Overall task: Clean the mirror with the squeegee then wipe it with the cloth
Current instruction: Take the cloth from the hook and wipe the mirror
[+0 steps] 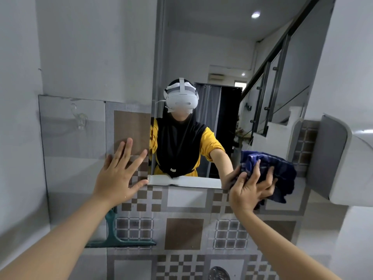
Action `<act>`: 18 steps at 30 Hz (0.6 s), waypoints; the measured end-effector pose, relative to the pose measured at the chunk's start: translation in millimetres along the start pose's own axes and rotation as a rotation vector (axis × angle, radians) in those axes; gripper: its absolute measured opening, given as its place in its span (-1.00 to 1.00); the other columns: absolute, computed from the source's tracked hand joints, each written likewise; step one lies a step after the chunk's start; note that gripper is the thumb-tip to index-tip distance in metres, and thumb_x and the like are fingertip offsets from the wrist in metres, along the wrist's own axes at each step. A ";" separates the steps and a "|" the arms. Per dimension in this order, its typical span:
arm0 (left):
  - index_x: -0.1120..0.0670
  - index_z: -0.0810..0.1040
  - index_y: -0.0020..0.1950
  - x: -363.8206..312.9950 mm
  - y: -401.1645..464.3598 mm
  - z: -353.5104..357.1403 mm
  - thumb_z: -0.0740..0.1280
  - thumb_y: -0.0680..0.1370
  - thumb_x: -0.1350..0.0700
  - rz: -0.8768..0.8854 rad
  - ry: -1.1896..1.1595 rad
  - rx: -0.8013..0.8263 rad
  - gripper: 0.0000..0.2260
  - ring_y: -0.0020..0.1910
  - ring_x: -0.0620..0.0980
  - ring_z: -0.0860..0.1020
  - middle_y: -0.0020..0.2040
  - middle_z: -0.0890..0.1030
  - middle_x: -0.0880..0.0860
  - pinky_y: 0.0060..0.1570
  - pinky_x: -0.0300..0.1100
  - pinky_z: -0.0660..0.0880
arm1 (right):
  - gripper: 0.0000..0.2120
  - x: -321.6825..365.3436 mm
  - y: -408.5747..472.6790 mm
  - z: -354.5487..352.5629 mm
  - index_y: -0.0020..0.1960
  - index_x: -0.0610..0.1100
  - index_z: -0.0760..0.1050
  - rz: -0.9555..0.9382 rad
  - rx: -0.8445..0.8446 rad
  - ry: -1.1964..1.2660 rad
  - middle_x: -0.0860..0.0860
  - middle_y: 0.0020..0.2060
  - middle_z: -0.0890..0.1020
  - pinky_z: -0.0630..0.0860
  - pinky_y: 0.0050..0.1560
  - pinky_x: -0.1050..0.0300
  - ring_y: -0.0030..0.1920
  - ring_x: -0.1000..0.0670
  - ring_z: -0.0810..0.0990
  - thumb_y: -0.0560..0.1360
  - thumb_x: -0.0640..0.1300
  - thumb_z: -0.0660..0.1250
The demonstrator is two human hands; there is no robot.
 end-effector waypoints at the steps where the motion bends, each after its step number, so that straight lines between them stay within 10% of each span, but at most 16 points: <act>1: -0.09 -0.02 0.53 -0.3 0.2 -0.2 0.03 0.43 -0.38 0.001 -0.007 0.001 -0.26 0.51 0.17 -0.09 0.56 -0.15 0.14 0.32 0.23 0.13 | -0.48 4.5 -6.3 4.5 0.48 0.07 0.19 0.045 0.003 0.030 -0.12 0.55 0.01 0.01 0.42 -0.29 0.48 -0.30 -0.06 0.53 0.11 -0.02; 12: -0.23 -0.18 0.49 -0.1 -3.6 -18.8 0.19 0.48 -0.23 0.022 -0.485 0.086 -0.28 0.48 -0.12 -0.31 0.53 -0.29 -0.10 0.39 0.00 -0.09 | -0.55 103.8 -116.4 68.5 0.48 0.20 0.18 0.129 0.156 0.206 -0.03 0.54 -0.05 0.14 0.38 -0.25 0.45 -0.18 -0.07 0.60 0.08 0.06; 18: -0.07 0.44 0.33 19.5 -13.2 -59.5 0.30 0.55 0.10 -0.152 -1.029 0.007 -0.65 0.28 -0.23 0.43 0.30 0.51 -0.07 0.30 -0.22 0.39 | -0.55 166.9 -177.8 90.3 0.47 0.16 0.26 0.116 0.312 0.279 0.00 0.52 0.03 0.17 0.23 0.01 0.36 -0.04 0.02 0.58 0.10 0.02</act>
Point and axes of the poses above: each hand's wrist, its own y-axis towards the middle knuckle, its own z-axis out of the palm, x = y × z, the point moved 8 cm from there along y, towards the middle knuckle
